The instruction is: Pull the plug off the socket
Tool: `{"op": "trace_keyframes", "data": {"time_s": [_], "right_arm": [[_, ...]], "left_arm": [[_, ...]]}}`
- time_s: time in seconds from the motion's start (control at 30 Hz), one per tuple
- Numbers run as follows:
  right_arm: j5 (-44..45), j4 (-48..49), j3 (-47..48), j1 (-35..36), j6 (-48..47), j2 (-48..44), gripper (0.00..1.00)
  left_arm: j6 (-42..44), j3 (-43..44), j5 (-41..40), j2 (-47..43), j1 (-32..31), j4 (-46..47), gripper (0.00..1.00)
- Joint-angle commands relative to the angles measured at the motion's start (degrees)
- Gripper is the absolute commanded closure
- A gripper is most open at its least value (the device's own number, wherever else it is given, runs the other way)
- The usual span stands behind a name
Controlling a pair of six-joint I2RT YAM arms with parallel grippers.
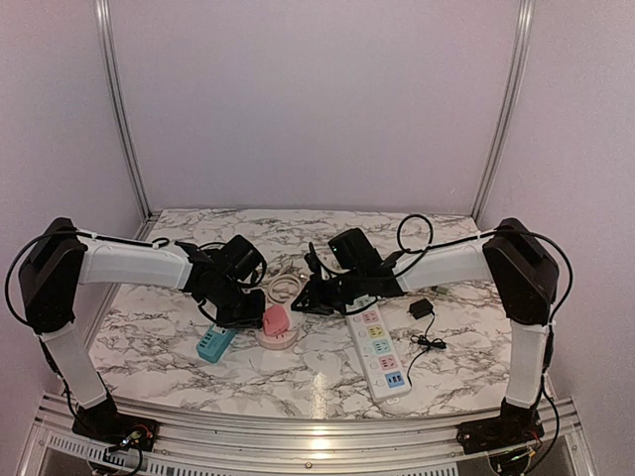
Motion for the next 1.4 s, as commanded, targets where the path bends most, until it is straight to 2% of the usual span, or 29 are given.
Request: {"op": "trace_keyframes", "data": {"time_s": [0.0,0.27,0.53,0.73,0.93,1.1,1.17,1.23,1.37], "right_arm": [[-4.82,6.14,-1.95,-1.11,2.07,-2.03,0.96],[-7.06,10.28,-3.82,-1.8,4.32,-1.89,0.97],[-5.52,8.32,-4.31,-1.93,2.68,-2.22,0.98],[-2.79,5.35,-3.1,-1.93,0.89,-3.63,0.99],[-1.81,2.68,-1.59,-1.88,-0.69,-3.77,0.99],[-1.01,-0.67,-0.77,-1.94,-2.58,-3.56,0.99],[-1.14,-1.47,-0.66,-2.02,-3.28,-3.4,0.99],[-1.64,-2.37,-0.41,-2.3,-3.97,-3.25,0.99],[-2.49,-4.07,-0.02,-3.14,-5.45,-3.36,0.99]], "left_arm": [[0.9,-1.85,-2.08,5.46,-0.19,-4.11,1.0],[1.0,-0.82,-2.67,5.76,-0.82,-5.06,1.0],[5.08,11.0,-6.23,2.25,-0.62,-13.99,1.0],[5.6,14.62,-5.55,2.98,-1.57,-14.39,0.98],[10.55,14.54,-5.65,1.62,-2.13,-10.85,0.69],[19.59,10.11,-5.56,-3.03,-2.14,-3.83,0.26],[22.72,8.69,-4.88,-4.34,-2.21,-1.17,0.13],[26.52,7.49,-5.14,-5.04,-2.29,0.92,0.08],[34.62,3.77,-6.22,-6.19,-3.67,7.36,0.05]]}}
